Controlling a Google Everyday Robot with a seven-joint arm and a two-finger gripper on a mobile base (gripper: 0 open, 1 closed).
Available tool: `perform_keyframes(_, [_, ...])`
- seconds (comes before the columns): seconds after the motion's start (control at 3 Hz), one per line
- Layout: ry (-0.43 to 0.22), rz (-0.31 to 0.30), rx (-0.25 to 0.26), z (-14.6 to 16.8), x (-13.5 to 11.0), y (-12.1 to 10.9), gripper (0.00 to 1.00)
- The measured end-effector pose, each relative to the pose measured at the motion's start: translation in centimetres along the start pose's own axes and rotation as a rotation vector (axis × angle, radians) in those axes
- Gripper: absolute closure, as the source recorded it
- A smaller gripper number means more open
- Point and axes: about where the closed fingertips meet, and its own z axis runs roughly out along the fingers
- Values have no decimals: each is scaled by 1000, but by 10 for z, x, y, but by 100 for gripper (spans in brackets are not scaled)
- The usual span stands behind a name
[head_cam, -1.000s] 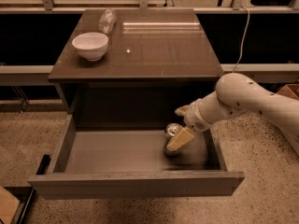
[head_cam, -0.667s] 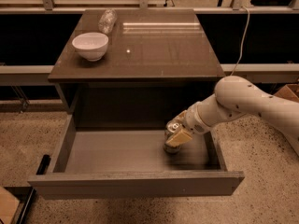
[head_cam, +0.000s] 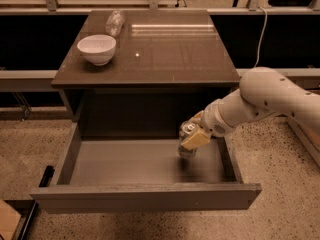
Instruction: Pick 7up can from top drawer and place on counter
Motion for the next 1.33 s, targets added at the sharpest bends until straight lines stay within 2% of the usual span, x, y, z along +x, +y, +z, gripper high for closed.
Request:
perform_keyframes(0.33, [1,-39,5,-54,-20,-8,100])
perform_keyframes(0.67, [10,-102,24,-120,-51,-21,100])
perform_keyframes(1.0, [29,-167,28,-172,-82,-37,100])
perform_keyframes(1.33, [3,-164,73,-197,-118,-73,100])
